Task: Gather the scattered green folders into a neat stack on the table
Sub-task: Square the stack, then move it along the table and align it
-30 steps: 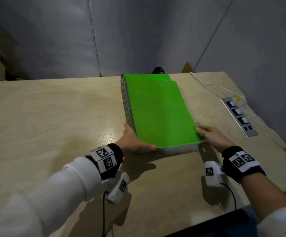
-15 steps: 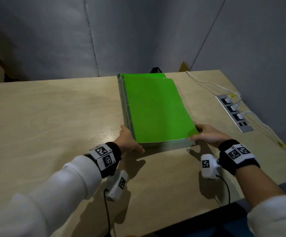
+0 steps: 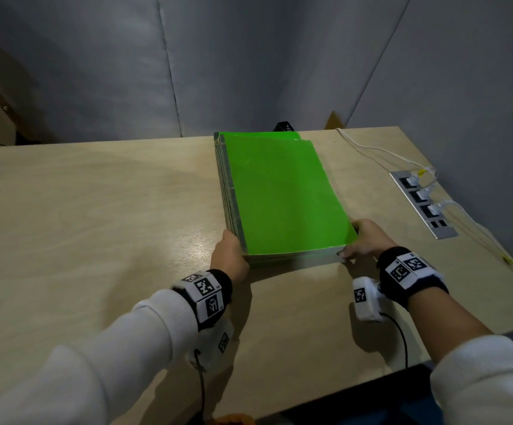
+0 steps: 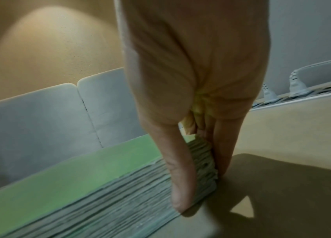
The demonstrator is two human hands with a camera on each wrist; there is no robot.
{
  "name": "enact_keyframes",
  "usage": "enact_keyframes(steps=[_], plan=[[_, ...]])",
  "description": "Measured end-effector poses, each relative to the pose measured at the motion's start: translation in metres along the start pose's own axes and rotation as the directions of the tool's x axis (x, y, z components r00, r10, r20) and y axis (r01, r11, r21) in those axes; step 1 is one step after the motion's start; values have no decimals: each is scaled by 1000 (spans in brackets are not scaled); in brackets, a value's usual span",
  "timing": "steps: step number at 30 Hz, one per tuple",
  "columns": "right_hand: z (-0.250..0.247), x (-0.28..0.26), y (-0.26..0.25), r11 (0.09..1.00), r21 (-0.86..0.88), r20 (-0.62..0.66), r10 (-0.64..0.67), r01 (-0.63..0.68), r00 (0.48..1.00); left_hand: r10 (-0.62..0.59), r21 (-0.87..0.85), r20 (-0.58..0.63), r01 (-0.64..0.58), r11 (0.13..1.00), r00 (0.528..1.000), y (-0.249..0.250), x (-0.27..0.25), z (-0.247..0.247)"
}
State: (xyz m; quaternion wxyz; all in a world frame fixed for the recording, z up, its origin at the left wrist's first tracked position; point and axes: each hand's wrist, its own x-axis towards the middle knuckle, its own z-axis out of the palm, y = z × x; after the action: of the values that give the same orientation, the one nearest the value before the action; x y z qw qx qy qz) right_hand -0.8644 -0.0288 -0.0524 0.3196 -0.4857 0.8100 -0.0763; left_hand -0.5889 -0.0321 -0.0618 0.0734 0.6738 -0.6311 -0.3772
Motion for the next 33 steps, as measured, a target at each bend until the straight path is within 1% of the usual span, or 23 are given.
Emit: enact_keyframes(steps=[3, 6, 11, 13, 17, 19, 22, 24, 26, 27, 30, 33], plan=[[2, 0, 2, 1000, 3, -37, 13, -13, 999, 53, 46, -26, -52, 998, 998, -8, 7, 1], [3, -2, 0, 1000, 6, -42, 16, -16, 999, 102, 63, -53, -99, 993, 993, -15, 11, 4], [6, -6, 1, 1000, 15, -51, -13, 14, 999, 137, 60, -80, -132, 989, 987, -20, 9, 4], [6, -7, 1, 999, 9, -51, -35, 36, 998, 157, 56, -55, -154, 987, 986, -22, 8, -1], [5, -8, 2, 999, -12, -39, -43, 42, 998, 161, 39, 86, -165, 985, 983, -20, 5, -28], [6, -8, 2, 999, -19, -39, -49, 48, 998, 163, 36, 126, -169, 985, 979, -13, -1, -42], [9, -9, 2, 998, -40, -57, -47, 45, 997, 241, 9, 183, -247, 969, 953, 0, -10, -50], [9, -9, 1, 999, -33, -64, -34, 32, 997, 300, 106, 220, -329, 938, 928, 4, -15, -47], [10, -10, 1, 1000, -23, -67, -17, 15, 998, 332, 236, 202, -375, 897, 921, 3, -17, -42], [10, -11, 0, 1000, -20, -73, -7, 6, 997, 338, 256, 171, -373, 892, 925, 2, -17, -40], [13, -13, -2, 999, -42, -93, 25, -29, 995, 328, 244, 113, -346, 906, 938, 2, -17, -38], [18, -11, -5, 997, -71, -104, 15, -23, 995, 305, 227, 138, -330, 916, 942, 8, -18, -34]])
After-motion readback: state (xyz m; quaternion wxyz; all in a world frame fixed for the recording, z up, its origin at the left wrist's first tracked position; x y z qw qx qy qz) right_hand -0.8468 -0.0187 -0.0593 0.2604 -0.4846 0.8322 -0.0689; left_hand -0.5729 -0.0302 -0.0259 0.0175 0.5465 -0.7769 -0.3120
